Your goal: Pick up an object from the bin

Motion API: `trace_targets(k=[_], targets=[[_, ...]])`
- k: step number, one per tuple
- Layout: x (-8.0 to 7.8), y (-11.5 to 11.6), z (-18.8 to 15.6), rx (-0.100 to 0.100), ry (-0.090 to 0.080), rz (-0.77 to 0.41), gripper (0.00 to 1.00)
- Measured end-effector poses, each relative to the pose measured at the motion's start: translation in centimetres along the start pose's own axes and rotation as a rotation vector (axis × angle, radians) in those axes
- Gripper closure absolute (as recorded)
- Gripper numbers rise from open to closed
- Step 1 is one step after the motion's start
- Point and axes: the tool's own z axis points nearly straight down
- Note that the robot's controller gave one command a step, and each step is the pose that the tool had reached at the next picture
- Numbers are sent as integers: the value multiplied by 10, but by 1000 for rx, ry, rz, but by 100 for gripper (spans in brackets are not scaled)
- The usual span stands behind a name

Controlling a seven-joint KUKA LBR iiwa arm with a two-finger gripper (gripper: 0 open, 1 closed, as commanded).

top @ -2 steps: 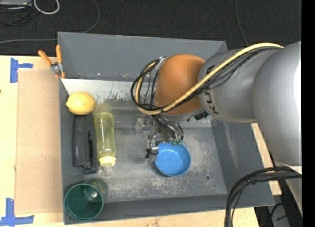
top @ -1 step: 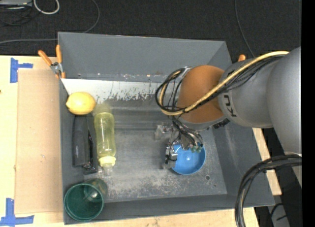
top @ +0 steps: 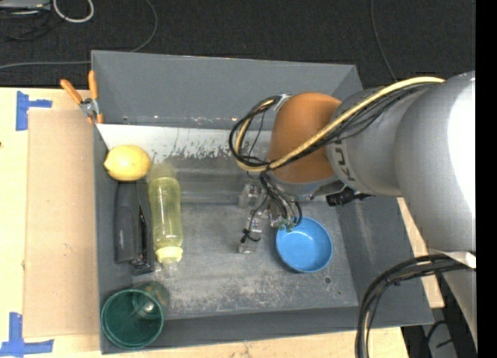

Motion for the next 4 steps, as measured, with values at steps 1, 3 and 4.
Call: trace_targets(k=[1,3,4], targets=[[16,-47,-25,6,13,-252,0],[22,-115,-44,5,-1,-116,0],[96,-151,-1,-1,16,-191,0]])
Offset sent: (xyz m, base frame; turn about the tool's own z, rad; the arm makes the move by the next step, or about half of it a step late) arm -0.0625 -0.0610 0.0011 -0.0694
